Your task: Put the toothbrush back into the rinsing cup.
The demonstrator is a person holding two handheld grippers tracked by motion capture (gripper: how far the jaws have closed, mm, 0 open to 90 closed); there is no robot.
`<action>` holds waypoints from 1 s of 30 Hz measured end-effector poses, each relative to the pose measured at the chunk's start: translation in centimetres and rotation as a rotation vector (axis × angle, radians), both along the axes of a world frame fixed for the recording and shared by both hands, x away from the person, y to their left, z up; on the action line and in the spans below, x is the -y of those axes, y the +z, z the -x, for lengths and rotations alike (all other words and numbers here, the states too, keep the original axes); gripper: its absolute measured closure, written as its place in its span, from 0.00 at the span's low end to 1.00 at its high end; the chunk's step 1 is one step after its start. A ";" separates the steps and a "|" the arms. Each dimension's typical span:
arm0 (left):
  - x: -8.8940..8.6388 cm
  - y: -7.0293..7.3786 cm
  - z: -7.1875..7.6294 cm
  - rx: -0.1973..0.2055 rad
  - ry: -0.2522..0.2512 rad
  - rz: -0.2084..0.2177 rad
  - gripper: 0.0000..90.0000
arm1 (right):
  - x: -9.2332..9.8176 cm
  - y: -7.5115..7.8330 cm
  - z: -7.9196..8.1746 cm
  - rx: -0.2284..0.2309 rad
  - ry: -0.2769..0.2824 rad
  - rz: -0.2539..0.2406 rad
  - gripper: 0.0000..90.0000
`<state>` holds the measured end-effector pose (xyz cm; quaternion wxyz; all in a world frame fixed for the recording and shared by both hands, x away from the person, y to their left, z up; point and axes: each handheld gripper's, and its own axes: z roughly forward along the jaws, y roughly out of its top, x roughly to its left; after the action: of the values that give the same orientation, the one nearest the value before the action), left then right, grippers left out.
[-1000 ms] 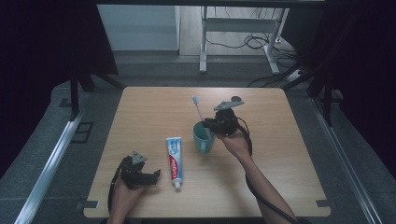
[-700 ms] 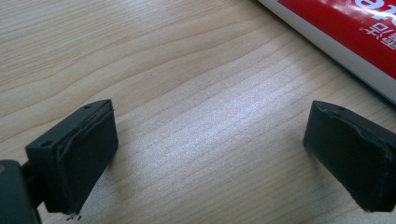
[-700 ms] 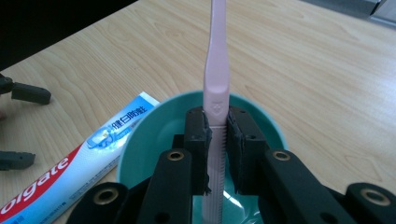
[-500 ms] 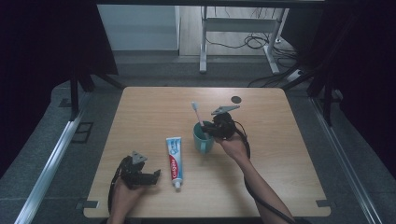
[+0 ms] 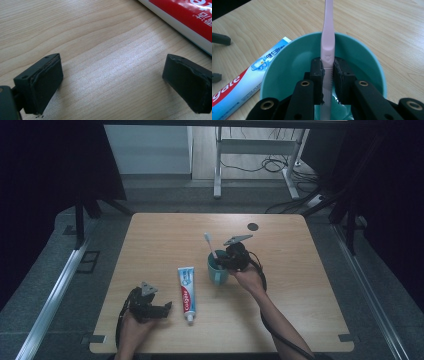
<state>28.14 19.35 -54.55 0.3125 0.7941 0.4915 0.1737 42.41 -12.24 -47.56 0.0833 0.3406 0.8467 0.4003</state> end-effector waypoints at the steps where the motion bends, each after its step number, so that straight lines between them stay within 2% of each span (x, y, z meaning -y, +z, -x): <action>1: 0.0 0.0 0.0 0.000 0.000 0.000 0.03 | -0.1 0.0 0.0 0.001 -0.001 0.003 0.86; 17: 0.0 0.0 0.0 0.000 -0.001 -0.001 0.03 | 0.0 0.5 0.3 0.011 0.009 0.012 0.80; 25: 0.0 0.0 0.0 0.002 -0.002 -0.002 0.03 | 0.1 1.6 0.7 0.033 0.025 0.012 0.68; 26: 0.0 0.0 0.0 0.001 -0.002 -0.002 0.03 | 0.2 1.9 0.9 0.036 0.028 0.013 0.63; 30: 0.0 0.0 0.0 0.001 -0.002 -0.001 0.03 | 0.3 2.5 1.3 0.044 0.040 0.020 0.56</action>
<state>28.15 19.36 -54.55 0.3126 0.7946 0.4905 0.1742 41.16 -12.52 -45.10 0.0973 0.3141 0.8552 0.4007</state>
